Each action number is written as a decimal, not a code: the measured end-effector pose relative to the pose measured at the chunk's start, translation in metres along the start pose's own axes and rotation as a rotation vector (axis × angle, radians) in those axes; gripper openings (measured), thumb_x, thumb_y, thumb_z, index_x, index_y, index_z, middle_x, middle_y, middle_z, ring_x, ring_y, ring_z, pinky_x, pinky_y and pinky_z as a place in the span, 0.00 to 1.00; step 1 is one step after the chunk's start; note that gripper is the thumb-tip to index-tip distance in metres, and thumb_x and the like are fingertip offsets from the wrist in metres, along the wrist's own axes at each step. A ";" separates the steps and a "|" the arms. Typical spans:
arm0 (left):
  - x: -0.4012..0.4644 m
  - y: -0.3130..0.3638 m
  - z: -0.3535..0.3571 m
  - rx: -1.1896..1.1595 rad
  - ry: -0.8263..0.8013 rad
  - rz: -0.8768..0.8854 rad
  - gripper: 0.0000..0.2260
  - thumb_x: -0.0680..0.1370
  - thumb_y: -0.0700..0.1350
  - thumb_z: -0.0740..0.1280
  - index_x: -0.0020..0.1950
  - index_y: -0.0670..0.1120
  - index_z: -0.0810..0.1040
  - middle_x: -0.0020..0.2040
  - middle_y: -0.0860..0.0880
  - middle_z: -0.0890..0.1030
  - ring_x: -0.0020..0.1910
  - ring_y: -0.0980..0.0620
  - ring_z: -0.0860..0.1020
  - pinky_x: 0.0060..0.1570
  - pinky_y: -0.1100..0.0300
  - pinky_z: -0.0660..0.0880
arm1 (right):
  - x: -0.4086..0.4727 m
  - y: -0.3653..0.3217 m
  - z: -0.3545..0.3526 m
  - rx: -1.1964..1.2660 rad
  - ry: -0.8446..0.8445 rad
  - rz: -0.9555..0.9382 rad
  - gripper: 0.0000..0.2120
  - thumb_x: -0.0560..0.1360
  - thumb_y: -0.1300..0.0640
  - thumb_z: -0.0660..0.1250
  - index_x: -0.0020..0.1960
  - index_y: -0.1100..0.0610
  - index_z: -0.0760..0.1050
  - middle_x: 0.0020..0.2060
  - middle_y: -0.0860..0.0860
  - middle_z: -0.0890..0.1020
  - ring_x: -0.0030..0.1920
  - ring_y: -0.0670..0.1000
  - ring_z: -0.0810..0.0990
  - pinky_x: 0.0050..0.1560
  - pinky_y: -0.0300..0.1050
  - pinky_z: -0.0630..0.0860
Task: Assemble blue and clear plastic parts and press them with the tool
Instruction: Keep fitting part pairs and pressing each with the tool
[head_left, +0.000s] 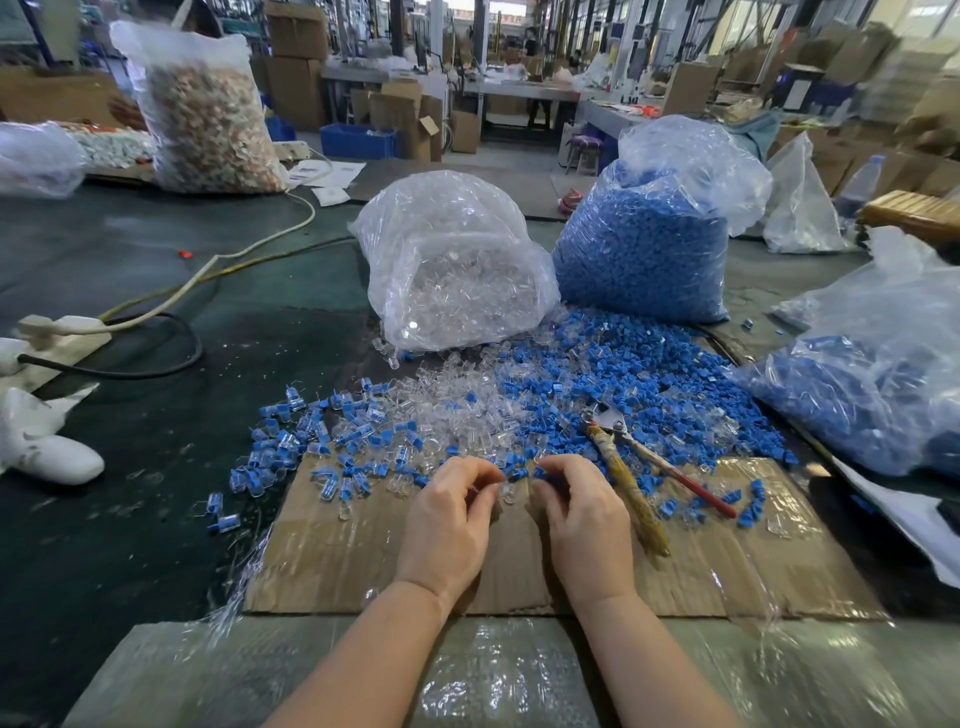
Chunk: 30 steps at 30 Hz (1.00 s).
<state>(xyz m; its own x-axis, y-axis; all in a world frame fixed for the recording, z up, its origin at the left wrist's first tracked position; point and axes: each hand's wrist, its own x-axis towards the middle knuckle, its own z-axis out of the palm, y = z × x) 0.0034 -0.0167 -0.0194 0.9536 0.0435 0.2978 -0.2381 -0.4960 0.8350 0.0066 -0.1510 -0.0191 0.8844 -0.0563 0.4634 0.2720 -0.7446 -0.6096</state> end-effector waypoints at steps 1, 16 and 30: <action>0.000 0.000 0.000 -0.002 -0.025 0.011 0.07 0.76 0.38 0.66 0.46 0.51 0.77 0.42 0.55 0.78 0.40 0.59 0.78 0.45 0.67 0.76 | 0.000 0.000 -0.001 0.016 0.005 0.000 0.05 0.73 0.65 0.69 0.48 0.60 0.78 0.41 0.48 0.78 0.42 0.47 0.75 0.46 0.30 0.65; 0.004 0.001 -0.002 -0.196 -0.027 -0.202 0.13 0.75 0.37 0.67 0.44 0.56 0.76 0.40 0.53 0.82 0.39 0.60 0.81 0.45 0.67 0.77 | 0.000 -0.001 -0.003 0.096 -0.007 -0.121 0.04 0.69 0.65 0.73 0.43 0.59 0.80 0.38 0.49 0.81 0.41 0.49 0.79 0.43 0.45 0.77; 0.005 0.002 -0.002 -0.248 -0.026 -0.240 0.10 0.75 0.34 0.66 0.42 0.50 0.76 0.37 0.49 0.80 0.37 0.56 0.80 0.41 0.64 0.79 | -0.002 -0.003 -0.002 0.119 0.000 -0.178 0.05 0.70 0.65 0.73 0.44 0.58 0.79 0.38 0.48 0.82 0.40 0.48 0.80 0.42 0.47 0.79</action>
<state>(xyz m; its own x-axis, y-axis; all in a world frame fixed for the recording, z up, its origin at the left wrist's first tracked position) 0.0071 -0.0155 -0.0151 0.9915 0.1094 0.0700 -0.0410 -0.2481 0.9679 0.0033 -0.1496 -0.0166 0.8184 0.0696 0.5705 0.4670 -0.6591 -0.5895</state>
